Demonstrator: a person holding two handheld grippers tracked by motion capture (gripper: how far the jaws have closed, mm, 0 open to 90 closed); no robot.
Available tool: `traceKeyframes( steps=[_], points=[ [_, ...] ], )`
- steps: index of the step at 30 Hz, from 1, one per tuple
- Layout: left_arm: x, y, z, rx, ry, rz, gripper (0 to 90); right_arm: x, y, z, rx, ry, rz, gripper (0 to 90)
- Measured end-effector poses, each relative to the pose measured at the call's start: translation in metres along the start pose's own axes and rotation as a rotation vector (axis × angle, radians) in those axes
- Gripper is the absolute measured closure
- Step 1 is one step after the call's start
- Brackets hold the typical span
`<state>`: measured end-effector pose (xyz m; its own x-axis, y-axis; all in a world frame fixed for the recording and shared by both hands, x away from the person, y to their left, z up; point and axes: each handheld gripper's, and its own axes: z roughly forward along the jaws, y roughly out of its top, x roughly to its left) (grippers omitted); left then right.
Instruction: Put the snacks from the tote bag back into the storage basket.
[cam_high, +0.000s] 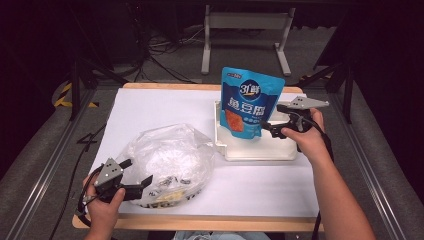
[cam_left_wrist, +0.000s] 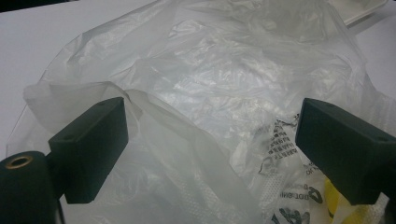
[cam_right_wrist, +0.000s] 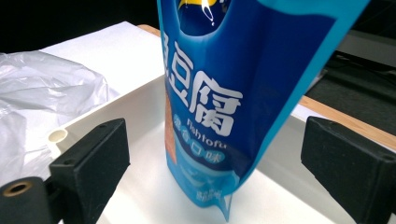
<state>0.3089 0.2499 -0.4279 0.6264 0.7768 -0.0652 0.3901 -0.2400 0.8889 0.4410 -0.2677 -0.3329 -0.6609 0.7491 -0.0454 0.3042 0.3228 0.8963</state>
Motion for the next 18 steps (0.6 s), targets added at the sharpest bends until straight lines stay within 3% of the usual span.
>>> traceKeyframes(
  steps=[7, 18],
  points=[
    [-0.001, 0.0, 0.001, 0.001, -0.003, 0.003, 10.3, 0.015, 0.0, -0.028, 0.007, -0.022, -0.005, 8.5],
    [-0.004, 0.002, 0.001, 0.0, -0.005, 0.018, 10.2, 0.034, -0.009, -0.059, 0.019, 0.031, -0.011, 8.5]
  ],
)
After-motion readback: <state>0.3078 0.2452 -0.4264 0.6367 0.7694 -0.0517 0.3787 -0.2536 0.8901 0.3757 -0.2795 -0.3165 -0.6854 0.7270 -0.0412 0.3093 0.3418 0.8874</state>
